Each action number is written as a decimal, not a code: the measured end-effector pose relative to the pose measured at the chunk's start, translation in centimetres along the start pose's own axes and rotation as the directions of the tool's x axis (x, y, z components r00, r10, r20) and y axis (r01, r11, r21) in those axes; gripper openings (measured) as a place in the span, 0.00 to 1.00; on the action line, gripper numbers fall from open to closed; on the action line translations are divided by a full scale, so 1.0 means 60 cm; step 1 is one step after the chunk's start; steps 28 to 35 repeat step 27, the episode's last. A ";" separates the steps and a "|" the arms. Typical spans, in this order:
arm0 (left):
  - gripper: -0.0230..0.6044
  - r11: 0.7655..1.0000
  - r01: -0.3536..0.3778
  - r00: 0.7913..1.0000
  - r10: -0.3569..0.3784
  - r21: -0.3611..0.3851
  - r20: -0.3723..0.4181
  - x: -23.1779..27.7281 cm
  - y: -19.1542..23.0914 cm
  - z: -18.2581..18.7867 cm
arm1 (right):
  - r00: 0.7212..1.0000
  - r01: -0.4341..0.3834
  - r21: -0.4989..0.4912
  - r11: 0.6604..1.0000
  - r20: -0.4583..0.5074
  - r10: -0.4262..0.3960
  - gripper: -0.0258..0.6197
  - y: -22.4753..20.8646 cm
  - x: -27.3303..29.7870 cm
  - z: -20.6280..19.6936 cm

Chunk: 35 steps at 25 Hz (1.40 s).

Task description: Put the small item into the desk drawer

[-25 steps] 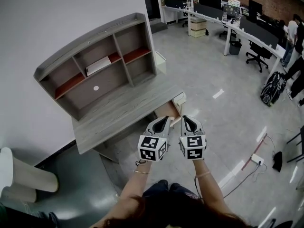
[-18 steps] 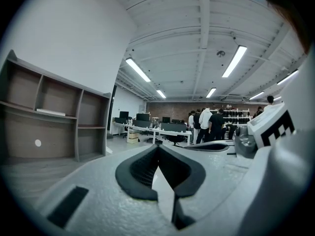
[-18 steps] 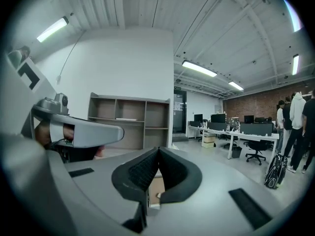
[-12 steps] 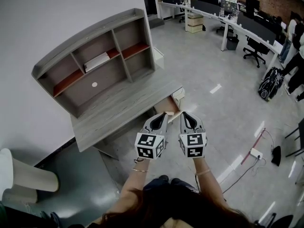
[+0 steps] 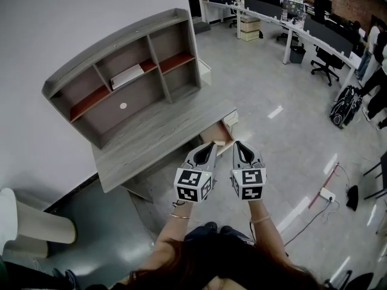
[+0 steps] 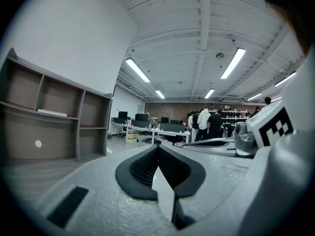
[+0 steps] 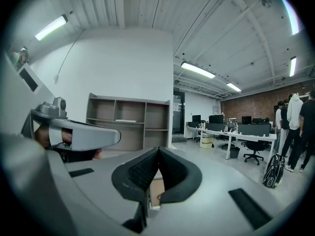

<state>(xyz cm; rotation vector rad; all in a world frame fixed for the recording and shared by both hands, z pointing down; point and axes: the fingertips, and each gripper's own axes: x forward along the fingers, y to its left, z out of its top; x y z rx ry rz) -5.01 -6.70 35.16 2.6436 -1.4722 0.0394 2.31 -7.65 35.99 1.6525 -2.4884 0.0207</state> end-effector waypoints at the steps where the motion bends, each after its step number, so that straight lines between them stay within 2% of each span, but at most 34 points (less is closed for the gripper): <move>1: 0.06 1.000 0.001 1.000 -0.001 -0.001 0.001 -0.002 0.002 0.001 | 1.000 0.003 -0.002 1.000 0.000 -0.003 0.04 0.003 -0.001 0.001; 7: 0.06 1.000 0.003 1.000 -0.003 -0.012 0.004 -0.012 0.014 -0.003 | 1.000 0.016 -0.006 1.000 -0.013 -0.016 0.04 0.012 -0.003 -0.008; 12: 0.06 1.000 0.009 1.000 -0.009 -0.011 -0.003 -0.018 0.022 -0.012 | 0.999 0.034 0.068 0.997 -0.016 -0.033 0.04 0.017 -0.004 -0.011; 16: 0.06 1.000 0.010 1.000 -0.010 -0.021 -0.004 -0.022 0.030 -0.015 | 1.000 0.028 0.084 0.996 0.003 -0.029 0.04 0.021 0.000 -0.004; 22: 0.06 1.000 0.014 1.000 -0.014 -0.015 -0.010 -0.022 0.035 -0.018 | 1.000 0.003 0.094 0.996 0.029 -0.005 0.04 0.030 0.004 0.004; 27: 0.06 0.999 0.020 1.000 -0.020 -0.027 -0.013 -0.019 0.046 -0.023 | 0.999 0.003 0.057 0.998 0.040 -0.005 0.04 0.041 0.013 0.009; 35: 0.06 0.999 0.020 1.000 -0.020 -0.027 -0.013 -0.019 0.046 -0.023 | 0.999 0.003 0.057 0.998 0.040 -0.005 0.04 0.041 0.013 0.009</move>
